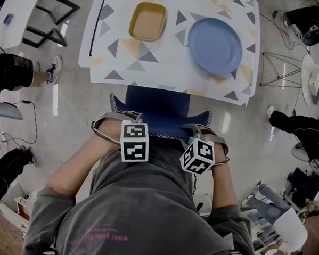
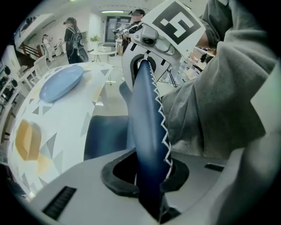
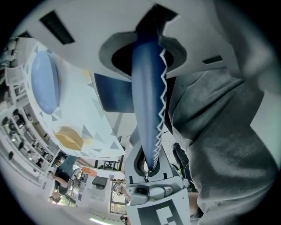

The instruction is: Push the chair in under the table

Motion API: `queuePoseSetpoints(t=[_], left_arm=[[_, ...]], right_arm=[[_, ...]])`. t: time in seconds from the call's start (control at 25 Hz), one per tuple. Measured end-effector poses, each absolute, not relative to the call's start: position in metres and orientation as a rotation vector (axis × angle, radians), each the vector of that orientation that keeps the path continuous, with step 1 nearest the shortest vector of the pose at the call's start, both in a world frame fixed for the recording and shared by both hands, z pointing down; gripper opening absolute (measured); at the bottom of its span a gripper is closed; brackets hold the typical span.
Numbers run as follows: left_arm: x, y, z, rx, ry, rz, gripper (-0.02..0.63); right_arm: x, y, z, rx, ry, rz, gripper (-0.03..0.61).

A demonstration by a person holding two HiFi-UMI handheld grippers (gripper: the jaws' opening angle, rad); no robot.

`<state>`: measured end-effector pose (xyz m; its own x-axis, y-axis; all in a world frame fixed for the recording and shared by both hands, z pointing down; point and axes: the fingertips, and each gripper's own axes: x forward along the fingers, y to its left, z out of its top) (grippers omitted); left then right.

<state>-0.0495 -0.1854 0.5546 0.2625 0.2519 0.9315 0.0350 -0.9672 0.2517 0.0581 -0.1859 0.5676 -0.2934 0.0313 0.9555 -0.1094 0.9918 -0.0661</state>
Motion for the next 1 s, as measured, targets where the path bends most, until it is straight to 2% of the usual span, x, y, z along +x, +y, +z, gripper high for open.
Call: queuePoseSetpoints(t=[1.0], left_arm=[[-0.059, -0.254, 0.572, 2.467, 0.111, 1.843, 0.06]], right_arm=[[0.051, -0.255, 0.585, 0.226, -1.862, -0.13, 0.063]])
